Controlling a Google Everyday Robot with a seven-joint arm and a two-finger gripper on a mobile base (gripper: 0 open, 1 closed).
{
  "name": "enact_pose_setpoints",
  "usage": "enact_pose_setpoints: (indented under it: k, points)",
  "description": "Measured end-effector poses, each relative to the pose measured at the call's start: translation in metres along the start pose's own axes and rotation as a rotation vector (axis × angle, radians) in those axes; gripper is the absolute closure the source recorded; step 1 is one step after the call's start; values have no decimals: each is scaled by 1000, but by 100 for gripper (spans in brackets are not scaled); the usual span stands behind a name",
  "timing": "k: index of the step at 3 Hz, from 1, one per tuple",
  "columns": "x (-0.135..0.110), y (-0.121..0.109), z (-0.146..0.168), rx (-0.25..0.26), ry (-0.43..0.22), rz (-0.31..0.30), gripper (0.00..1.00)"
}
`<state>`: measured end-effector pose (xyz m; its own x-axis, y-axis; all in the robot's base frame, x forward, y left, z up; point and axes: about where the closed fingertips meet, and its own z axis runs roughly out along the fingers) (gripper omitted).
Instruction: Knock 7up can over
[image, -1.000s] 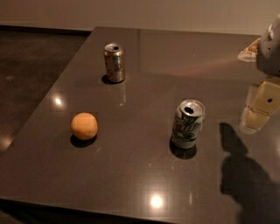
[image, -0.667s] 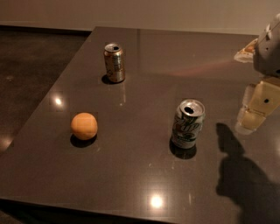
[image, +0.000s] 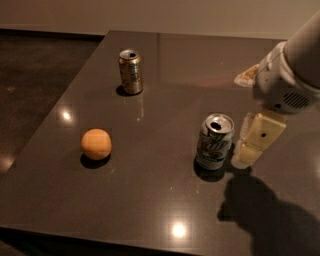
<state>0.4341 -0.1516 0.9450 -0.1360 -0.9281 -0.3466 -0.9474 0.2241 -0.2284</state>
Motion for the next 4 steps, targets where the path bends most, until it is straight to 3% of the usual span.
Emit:
enact_pose_setpoints:
  k: [1,3,4]
  points:
    - [-9,6,23,1,-37,-4,0]
    - [-19,7,52,-42,-116,10,0]
    - [-19,6,57,-67,-150,19,14]
